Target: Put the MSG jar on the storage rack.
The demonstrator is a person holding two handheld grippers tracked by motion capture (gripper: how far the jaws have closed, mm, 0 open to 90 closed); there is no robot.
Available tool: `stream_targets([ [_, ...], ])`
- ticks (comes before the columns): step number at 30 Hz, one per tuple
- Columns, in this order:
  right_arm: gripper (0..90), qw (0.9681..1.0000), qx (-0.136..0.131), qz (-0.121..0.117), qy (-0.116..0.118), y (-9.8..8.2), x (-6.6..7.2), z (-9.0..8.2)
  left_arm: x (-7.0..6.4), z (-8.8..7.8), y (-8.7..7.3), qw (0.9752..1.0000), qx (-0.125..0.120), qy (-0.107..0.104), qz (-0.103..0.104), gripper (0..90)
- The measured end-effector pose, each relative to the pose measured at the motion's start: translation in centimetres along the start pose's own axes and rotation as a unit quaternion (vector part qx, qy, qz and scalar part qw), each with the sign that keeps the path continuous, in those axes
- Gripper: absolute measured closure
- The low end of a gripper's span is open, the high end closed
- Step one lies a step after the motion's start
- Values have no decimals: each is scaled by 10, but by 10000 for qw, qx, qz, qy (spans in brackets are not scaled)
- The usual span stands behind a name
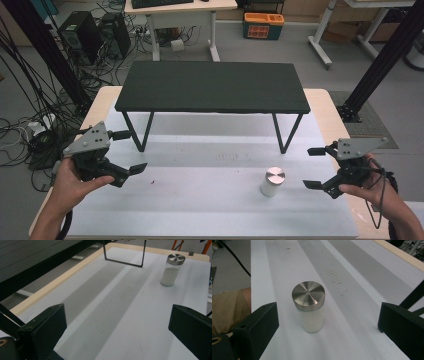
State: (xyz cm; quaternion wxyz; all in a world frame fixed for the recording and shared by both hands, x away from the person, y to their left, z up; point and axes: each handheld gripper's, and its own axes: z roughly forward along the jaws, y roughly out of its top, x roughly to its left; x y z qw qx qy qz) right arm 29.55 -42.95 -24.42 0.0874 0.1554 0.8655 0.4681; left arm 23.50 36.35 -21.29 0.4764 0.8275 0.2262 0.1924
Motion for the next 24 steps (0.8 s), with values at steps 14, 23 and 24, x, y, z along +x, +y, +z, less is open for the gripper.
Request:
stream_targets([
  [14, 20, 9995, -81, 18, 295, -20, 2, 41, -6, -2, 1, 10000, 6, -28, 50, 19],
  [23, 20, 9991, -74, 53, 407, -29, 2, 62, -8, -4, 2, 10000, 4, -37, 83, 20],
  [24, 20, 9991, -84, 55, 415, -30, 2, 65, -9, -4, 2, 10000, 4, -36, 81, 20],
])
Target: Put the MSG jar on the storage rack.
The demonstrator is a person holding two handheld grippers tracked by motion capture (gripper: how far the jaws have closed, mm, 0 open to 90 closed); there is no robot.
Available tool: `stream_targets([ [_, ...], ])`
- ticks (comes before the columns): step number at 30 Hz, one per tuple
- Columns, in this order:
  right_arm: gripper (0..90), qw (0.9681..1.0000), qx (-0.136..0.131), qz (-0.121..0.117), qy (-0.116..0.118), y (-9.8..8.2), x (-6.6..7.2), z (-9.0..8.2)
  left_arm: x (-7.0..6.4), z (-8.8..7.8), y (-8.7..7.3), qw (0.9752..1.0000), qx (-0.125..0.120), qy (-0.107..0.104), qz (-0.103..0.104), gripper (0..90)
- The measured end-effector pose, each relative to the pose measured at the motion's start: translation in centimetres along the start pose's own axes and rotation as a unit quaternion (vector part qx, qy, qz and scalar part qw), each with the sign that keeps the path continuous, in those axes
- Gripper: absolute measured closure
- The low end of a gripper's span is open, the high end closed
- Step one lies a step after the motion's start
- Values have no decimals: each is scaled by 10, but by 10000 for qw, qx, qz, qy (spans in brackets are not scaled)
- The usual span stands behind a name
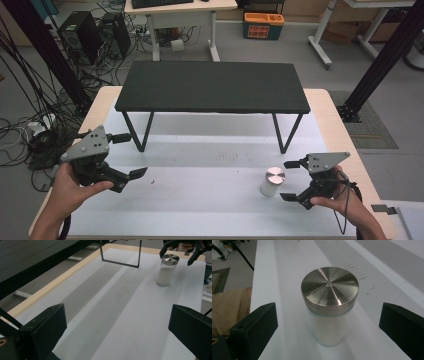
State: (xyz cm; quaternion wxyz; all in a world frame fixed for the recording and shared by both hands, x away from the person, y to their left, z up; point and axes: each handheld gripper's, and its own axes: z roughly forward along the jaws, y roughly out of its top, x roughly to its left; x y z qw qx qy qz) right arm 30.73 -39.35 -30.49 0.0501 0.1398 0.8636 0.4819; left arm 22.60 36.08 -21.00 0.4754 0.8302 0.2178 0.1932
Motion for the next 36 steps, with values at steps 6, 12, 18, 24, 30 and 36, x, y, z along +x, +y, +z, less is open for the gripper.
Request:
stream_targets([
  [6, 20, 10000, -32, -37, 56, -2, -1, 11, -1, 0, 1, 10000, 17, -16, 22, 19],
  [12, 28, 9999, -31, -69, 88, -4, -4, 20, -3, 0, 0, 10000, 4, -25, 37, 19],
  [18, 56, 9999, -7, -108, 69, -5, -5, 24, -3, 1, -1, 10000, 37, -29, 34, 19],
  [24, 295, 9995, 1, -283, 123, -5, -8, 26, -2, 1, -4, 10000, -3, -31, -34, 19],
  [30, 429, 9990, -67, -433, 61, -6, -6, 24, -1, 3, -6, 10000, 60, -51, -16, 20],
  [36, 431, 9989, 29, -464, -12, 0, -1, 23, 0, 5, -9, 9999, 66, -76, -44, 20],
])
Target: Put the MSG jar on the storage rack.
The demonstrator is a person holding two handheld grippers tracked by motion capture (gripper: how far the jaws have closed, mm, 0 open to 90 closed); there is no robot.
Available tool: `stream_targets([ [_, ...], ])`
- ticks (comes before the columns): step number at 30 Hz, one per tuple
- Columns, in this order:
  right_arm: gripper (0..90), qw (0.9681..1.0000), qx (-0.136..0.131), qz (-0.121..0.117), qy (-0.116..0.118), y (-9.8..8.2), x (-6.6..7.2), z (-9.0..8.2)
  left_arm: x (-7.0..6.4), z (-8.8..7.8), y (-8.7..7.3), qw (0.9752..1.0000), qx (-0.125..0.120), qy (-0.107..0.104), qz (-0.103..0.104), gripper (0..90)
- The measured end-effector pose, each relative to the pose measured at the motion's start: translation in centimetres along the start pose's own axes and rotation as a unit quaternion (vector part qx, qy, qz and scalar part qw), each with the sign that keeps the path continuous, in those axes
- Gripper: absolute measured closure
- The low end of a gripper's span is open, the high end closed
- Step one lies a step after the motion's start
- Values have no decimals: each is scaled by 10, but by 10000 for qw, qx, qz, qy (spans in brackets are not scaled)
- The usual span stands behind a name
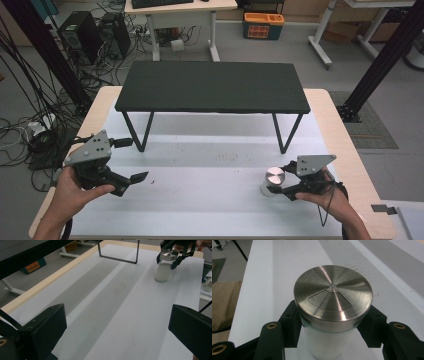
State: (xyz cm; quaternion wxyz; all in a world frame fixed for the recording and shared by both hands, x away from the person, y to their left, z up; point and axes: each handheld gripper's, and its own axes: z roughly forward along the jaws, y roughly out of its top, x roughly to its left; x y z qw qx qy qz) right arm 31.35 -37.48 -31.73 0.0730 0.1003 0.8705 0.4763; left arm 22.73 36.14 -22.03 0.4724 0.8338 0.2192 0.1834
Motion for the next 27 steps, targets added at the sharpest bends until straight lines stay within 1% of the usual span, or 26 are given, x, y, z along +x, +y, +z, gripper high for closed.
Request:
stream_targets([
  [1, 431, 10000, 0, 0, 0, 0, 0, 0, 0, 1, -1, 10000, -16, -8, -22, 20],
  [3, 432, 10000, 25, 8, 40, 7, 0, -2, 0, 1, -2, 10000, -37, -23, -15, 19],
  [6, 431, 10000, -15, 20, 5, 16, 1, -11, 1, 2, -2, 10000, -35, -52, 15, 20],
  [7, 432, 10000, -46, 27, -11, 21, 1, -15, 0, 2, -2, 10000, -23, -58, 26, 19],
  [8, 431, 9999, -76, 77, -54, 35, 1, -28, 0, 3, -2, 10000, -34, -74, 17, 20],
  [9, 431, 9999, -76, 77, -54, 35, 1, -28, 0, 3, -2, 10000, -32, -75, 18, 20],
  [10, 431, 9999, -75, 95, -58, 43, 0, -35, 0, 3, -2, 10000, -39, -78, 30, 20],
  [13, 431, 9999, -57, 28, -147, 77, 0, -59, 0, 4, -1, 9999, -50, -99, 66, 20],
  [14, 431, 9998, -55, -46, -189, 97, 0, -71, 0, 4, -1, 9999, -57, -116, 67, 20],
  [15, 431, 9998, -55, -46, -189, 97, 0, -71, -1, 4, -1, 9999, -74, -125, 71, 20],
  [17, 431, 9997, -85, -114, -211, 121, -2, -85, -1, 6, -1, 9998, -61, -159, 109, 19],
  [18, 431, 9996, -104, -138, -229, 130, -2, -90, -3, 7, 1, 9998, -18, -152, 157, 20],
  [19, 431, 9994, -142, -194, -269, 146, -3, -98, -3, 7, 1, 9997, -9, -167, 200, 20],
  [20, 431, 9990, -173, -258, -316, 161, -4, -104, -4, 8, 0, 9997, -36, -174, 183, 19],
  [21, 431, 9988, -195, -284, -337, 168, -4, -107, -4, 8, -2, 9996, -58, -204, 179, 20],
  [22, 431, 9984, -263, -304, -390, 182, -5, -113, -4, 9, -3, 9996, -67, -210, 191, 20],
  [24, 431, 9977, -374, -359, -446, 205, -8, -119, -5, 10, -3, 9995, -34, -235, 209, 20],
  [26, 431, 9966, -491, -420, -510, 226, -10, -122, -5, 11, -5, 9994, -19, -259, 224, 20],
  [27, 431, 9964, -525, -439, -495, 238, -12, -123, -5, 12, -6, 9994, -23, -274, 189, 19],
])
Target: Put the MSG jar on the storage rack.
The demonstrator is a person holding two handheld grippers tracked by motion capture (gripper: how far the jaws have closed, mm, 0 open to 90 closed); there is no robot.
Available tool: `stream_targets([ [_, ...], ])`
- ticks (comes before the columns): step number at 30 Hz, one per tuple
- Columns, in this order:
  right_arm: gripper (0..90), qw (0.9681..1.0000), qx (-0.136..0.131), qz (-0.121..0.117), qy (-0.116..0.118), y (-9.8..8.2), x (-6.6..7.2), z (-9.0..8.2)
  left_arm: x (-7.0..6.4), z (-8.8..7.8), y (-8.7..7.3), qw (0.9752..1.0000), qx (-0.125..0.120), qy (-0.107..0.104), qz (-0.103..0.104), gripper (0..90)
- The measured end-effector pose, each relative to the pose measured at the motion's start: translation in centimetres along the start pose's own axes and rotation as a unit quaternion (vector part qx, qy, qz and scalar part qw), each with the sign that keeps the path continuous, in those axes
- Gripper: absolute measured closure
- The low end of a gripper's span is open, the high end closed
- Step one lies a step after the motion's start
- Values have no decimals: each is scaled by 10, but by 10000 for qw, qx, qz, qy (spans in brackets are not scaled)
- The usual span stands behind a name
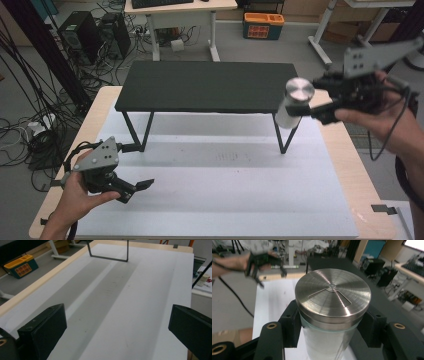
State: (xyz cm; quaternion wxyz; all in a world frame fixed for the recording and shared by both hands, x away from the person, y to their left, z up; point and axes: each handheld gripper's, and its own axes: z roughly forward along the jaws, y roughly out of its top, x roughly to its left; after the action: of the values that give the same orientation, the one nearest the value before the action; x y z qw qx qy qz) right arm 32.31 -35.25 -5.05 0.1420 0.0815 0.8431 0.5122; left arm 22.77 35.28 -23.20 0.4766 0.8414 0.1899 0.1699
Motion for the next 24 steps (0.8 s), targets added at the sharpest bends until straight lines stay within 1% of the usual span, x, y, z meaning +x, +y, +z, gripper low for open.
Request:
stream_targets([
  [1, 431, 10000, -14, -14, 16, 11, -3, 2, 0, 0, 0, 10000, 26, -5, 34, 20],
  [2, 431, 10000, -39, -31, 17, 25, -7, 6, 0, 0, -1, 10000, 14, -10, 27, 20],
  [3, 431, 10000, -44, -41, 17, 30, -8, 8, 0, 0, -1, 10000, 1, -27, 28, 20],
  [4, 431, 10000, -77, -48, 28, 41, -12, 14, 1, 0, -1, 10000, 10, -31, 44, 20],
  [5, 431, 9999, -113, -38, 23, 49, -15, 20, -1, 0, -1, 10000, 27, -4, 68, 20],
  [6, 430, 9999, -145, -65, -12, 65, -20, 33, -1, 0, 0, 10000, 37, -13, 66, 20],
  [7, 430, 9999, -145, -65, -12, 65, -20, 33, -1, 0, 0, 9999, 53, -27, 95, 20],
  [8, 430, 9998, -165, -72, -17, 70, -22, 38, -2, 0, 1, 9999, 65, -20, 120, 20],
  [9, 430, 9996, -285, -50, 1, 82, -29, 55, -2, 0, 2, 9998, 71, -20, 157, 20],
  [10, 430, 9996, -285, -50, 1, 82, -29, 55, -2, 0, 2, 9998, 66, -38, 173, 20],
  [13, 430, 9992, -409, -34, -17, 95, -38, 84, -3, 0, 6, 9995, 123, -23, 279, 20],
  [14, 430, 9990, -438, -17, -36, 99, -42, 98, -3, 0, 7, 9994, 135, -21, 308, 21],
  [15, 430, 9990, -438, -17, -36, 99, -42, 98, -4, 0, 8, 9994, 141, 1, 315, 21],
  [16, 430, 9989, -464, -7, -53, 100, -44, 108, -5, -1, 10, 9993, 171, 40, 343, 21],
  [17, 430, 9993, -363, 12, -99, 106, -51, 131, -5, -1, 10, 9993, 155, 31, 348, 21],
  [18, 430, 9993, -363, 12, -99, 106, -51, 131, -4, -2, 11, 9992, 150, 17, 359, 21],
  [19, 430, 9995, -275, 69, -111, 109, -56, 152, -4, -3, 12, 9991, 175, 37, 382, 22],
  [20, 430, 9995, -275, 69, -111, 109, -56, 152, -4, -3, 13, 9992, 158, 39, 370, 22],
  [21, 429, 9996, -232, 121, -80, 109, -60, 165, -3, -3, 12, 9993, 146, 11, 358, 22],
  [23, 429, 9997, -163, 195, -34, 107, -67, 186, -2, -2, 13, 9992, 155, 15, 371, 22],
  [24, 429, 9997, -141, 212, -26, 107, -68, 191, -1, -2, 13, 9991, 171, -2, 376, 21],
])
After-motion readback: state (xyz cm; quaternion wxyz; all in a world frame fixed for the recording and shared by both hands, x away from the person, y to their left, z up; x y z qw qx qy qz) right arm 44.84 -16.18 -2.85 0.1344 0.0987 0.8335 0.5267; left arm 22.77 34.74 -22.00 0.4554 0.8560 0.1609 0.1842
